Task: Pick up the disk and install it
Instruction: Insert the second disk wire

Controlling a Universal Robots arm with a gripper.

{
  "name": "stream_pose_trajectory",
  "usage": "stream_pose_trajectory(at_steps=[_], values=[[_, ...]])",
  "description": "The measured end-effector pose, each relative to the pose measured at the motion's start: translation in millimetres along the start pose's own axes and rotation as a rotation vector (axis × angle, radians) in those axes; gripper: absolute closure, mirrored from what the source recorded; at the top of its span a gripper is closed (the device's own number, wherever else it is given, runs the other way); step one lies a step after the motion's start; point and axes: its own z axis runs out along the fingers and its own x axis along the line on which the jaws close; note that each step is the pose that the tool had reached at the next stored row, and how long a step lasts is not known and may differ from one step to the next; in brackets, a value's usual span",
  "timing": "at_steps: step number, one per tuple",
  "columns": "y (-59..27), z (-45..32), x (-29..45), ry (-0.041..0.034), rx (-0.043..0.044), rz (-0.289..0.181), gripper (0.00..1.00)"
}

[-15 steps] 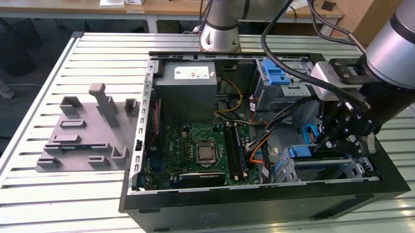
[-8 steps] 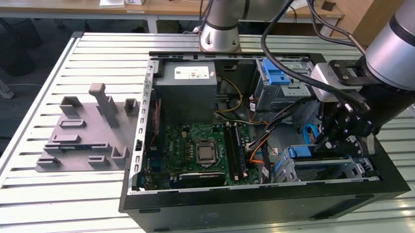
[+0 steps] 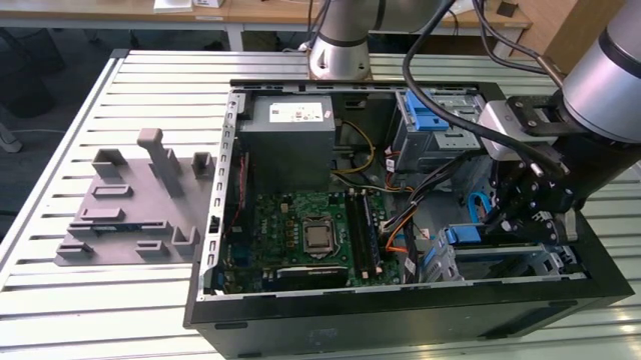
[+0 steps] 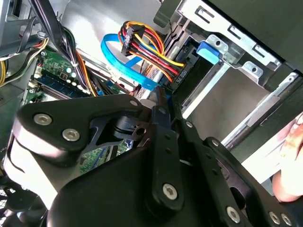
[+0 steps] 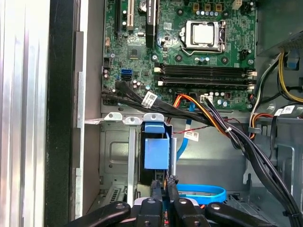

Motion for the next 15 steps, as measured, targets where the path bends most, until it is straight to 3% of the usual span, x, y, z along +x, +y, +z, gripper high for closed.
stream_pose_trajectory(at_steps=[4, 5, 15], values=[[-0.1, 0.3, 0.0, -0.001, 0.0001, 0.0, 0.83], [-0.1, -0.2, 0.0, -0.0011, 0.0001, 0.0, 0.76], [0.0, -13.7, -0.4, -0.0007, 0.0001, 0.0, 0.78]])
